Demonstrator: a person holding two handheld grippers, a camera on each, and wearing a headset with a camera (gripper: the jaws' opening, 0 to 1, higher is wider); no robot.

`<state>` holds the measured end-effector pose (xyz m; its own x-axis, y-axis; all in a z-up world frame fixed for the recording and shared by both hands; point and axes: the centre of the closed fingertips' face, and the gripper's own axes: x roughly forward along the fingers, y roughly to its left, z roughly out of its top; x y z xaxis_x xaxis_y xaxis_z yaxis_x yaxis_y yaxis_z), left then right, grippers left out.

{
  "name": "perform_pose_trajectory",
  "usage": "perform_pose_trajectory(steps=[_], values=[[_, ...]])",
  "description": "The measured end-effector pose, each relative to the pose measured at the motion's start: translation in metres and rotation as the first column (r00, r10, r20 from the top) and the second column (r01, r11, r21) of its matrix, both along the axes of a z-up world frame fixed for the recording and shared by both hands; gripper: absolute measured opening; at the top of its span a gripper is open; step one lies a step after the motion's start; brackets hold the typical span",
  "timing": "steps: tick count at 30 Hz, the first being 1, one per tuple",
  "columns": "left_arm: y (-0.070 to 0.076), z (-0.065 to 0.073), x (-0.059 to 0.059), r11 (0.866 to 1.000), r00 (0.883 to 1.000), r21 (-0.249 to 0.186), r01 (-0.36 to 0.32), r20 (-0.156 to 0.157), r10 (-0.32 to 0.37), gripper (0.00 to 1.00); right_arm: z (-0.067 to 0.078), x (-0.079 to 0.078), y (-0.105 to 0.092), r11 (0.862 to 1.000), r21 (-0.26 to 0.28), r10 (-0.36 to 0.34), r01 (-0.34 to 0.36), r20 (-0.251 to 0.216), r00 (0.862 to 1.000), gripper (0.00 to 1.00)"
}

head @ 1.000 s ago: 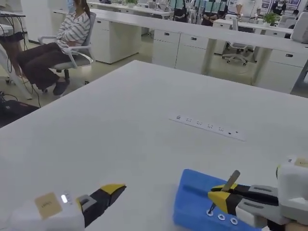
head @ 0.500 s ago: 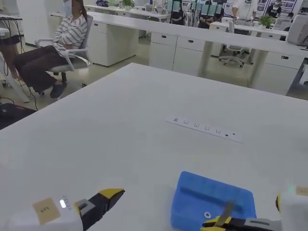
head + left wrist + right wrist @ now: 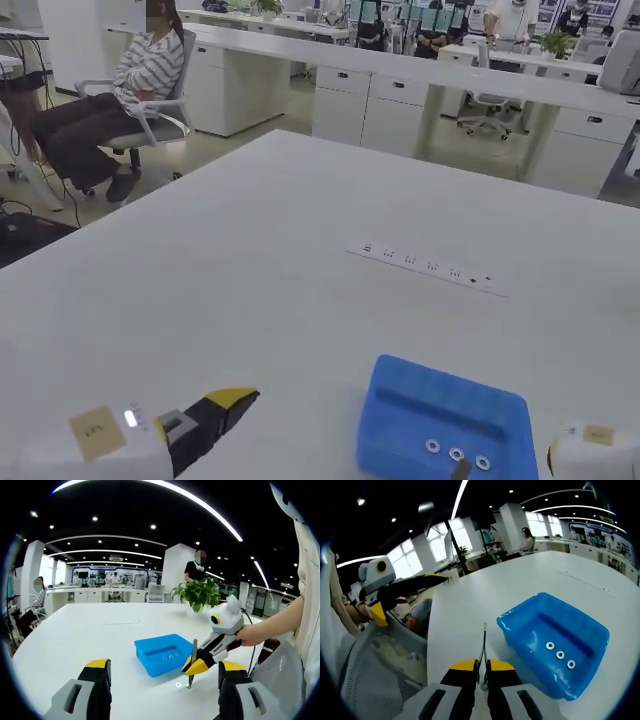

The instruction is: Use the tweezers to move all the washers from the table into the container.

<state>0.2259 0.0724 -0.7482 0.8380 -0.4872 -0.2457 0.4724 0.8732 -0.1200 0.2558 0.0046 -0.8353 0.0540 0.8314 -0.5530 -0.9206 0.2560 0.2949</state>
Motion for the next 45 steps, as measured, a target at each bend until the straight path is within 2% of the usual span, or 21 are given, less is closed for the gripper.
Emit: perform_pose_trajectory(steps=[7, 12, 20, 24, 27, 28, 29, 31, 33, 36, 42, 45], values=[[0.001, 0.000, 0.001, 1.000, 1.000, 0.000, -0.002, 0.001, 0.002, 0.90, -0.005, -0.005, -0.002, 0.999, -0.019, 0.028, -0.028, 0.014, 0.999, 0.04], [0.000, -0.001, 0.001, 1.000, 1.000, 0.003, -0.002, -0.001, 0.002, 0.90, -0.004, -0.008, 0.000, 0.999, -0.008, 0.045, -0.045, 0.024, 0.999, 0.04], [0.000, -0.002, 0.001, 1.000, 1.000, 0.004, -0.001, -0.005, 0.001, 0.90, -0.003, -0.002, -0.003, 1.000, -0.007, 0.021, -0.021, 0.042, 0.999, 0.04], [0.000, -0.002, 0.001, 1.000, 1.000, 0.004, 0.000, -0.004, 0.000, 0.90, -0.001, 0.001, -0.002, 1.000, 0.014, 0.002, -0.002, 0.030, 1.000, 0.04], [0.000, -0.002, 0.000, 1.000, 1.000, 0.003, 0.001, -0.004, -0.001, 0.90, -0.008, -0.006, -0.001, 1.000, -0.009, 0.025, -0.025, 0.029, 0.999, 0.04], [0.000, -0.002, 0.000, 1.000, 1.000, 0.003, 0.000, -0.004, 0.000, 0.90, -0.005, -0.007, 0.002, 1.000, 0.017, 0.026, -0.027, 0.029, 0.999, 0.05], [0.000, -0.002, 0.001, 1.000, 1.000, 0.004, -0.001, -0.004, 0.001, 0.90, -0.006, -0.012, 0.002, 0.999, 0.012, 0.044, -0.044, 0.007, 0.999, 0.05], [0.000, -0.002, 0.000, 1.000, 1.000, 0.003, -0.001, -0.004, 0.001, 0.90, -0.006, -0.014, 0.004, 0.999, 0.018, 0.048, -0.049, 0.029, 0.998, 0.05], [0.000, -0.001, 0.000, 1.000, 1.000, 0.005, -0.001, -0.002, 0.001, 0.90, -0.006, -0.014, 0.004, 0.998, 0.000, 0.070, -0.070, 0.075, 0.995, 0.04], [0.000, -0.002, 0.000, 1.000, 1.000, 0.006, 0.000, -0.004, 0.000, 0.90, -0.006, -0.018, 0.005, 0.996, -0.002, 0.086, -0.086, 0.087, 0.992, 0.04], [0.000, -0.002, 0.001, 1.000, 1.000, 0.006, 0.000, -0.004, 0.000, 0.90, -0.006, -0.020, 0.002, 0.993, -0.037, 0.119, -0.115, 0.159, 0.980, 0.03], [0.000, -0.002, 0.000, 1.000, 1.000, 0.007, 0.001, -0.003, -0.001, 0.90, -0.007, -0.019, -0.001, 0.993, -0.043, 0.111, -0.106, 0.143, 0.983, 0.03]])
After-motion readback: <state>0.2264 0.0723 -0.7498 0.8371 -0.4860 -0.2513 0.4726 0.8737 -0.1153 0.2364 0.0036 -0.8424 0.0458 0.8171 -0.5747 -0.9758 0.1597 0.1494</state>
